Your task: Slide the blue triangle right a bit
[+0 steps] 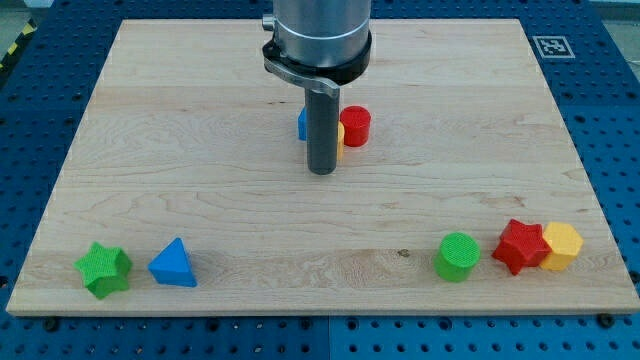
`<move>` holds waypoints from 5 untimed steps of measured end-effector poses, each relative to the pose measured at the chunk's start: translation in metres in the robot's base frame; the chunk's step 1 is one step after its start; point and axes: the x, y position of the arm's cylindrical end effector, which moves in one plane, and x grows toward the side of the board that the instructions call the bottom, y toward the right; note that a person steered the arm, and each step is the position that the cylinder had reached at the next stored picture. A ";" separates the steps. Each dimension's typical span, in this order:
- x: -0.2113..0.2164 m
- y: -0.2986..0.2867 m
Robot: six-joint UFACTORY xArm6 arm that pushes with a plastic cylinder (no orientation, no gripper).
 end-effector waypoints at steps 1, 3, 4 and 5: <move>0.042 -0.002; 0.133 -0.021; 0.154 -0.044; 0.155 -0.087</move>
